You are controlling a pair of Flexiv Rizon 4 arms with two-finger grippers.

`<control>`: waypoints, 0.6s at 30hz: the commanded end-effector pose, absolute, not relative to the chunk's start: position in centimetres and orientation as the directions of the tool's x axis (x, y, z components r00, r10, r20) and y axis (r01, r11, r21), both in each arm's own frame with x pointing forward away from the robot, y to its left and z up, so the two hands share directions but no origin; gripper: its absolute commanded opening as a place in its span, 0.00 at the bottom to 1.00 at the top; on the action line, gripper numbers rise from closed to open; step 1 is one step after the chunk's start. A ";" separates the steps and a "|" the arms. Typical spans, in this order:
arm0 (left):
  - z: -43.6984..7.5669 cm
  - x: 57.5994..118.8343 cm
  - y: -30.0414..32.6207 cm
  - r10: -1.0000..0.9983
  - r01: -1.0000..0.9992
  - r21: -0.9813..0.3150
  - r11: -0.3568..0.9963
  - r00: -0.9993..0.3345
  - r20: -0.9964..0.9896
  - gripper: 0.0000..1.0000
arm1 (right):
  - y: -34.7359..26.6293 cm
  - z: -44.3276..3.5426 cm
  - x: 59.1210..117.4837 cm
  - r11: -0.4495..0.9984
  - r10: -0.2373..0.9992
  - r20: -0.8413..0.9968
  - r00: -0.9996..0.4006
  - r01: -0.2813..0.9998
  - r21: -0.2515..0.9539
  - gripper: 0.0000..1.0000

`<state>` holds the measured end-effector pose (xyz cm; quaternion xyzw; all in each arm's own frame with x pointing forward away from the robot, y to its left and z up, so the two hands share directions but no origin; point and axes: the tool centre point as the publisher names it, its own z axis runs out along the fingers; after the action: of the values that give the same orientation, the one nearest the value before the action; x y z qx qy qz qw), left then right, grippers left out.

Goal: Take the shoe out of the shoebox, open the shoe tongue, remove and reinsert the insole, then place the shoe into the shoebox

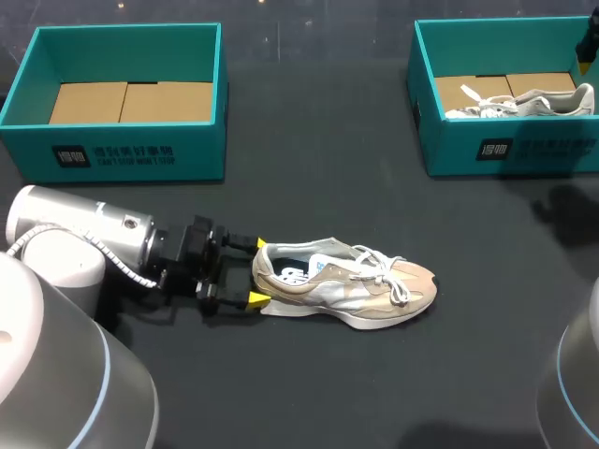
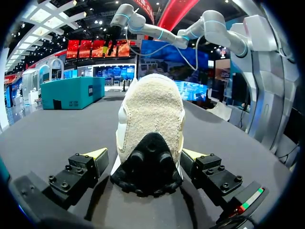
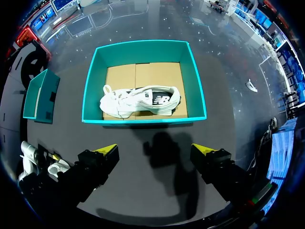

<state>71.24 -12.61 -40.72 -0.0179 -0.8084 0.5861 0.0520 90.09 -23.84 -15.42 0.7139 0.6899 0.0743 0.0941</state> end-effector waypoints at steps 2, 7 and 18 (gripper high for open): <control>-41.1 71.3 -13.4 0.098 -0.033 -0.950 0.312 -0.993 0.067 1.00 | -23.8 -15.5 90.1 -0.031 0.999 -0.025 0.038 0.971 0.237 1.00; -41.1 71.0 -14.0 0.111 -0.034 -0.951 0.306 -0.991 0.071 1.00 | -23.8 -15.5 90.1 -0.031 0.999 -0.025 0.038 0.971 0.237 1.00; -41.1 70.5 -15.5 0.137 -0.023 -0.953 0.303 -0.988 0.068 1.00 | -23.8 -15.5 90.1 -0.031 0.999 -0.025 0.038 0.971 0.237 1.00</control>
<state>70.33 -14.85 -40.81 -0.0347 -0.8037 0.5902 0.0672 90.09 -23.84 -15.42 0.7138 0.6900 0.0743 0.0941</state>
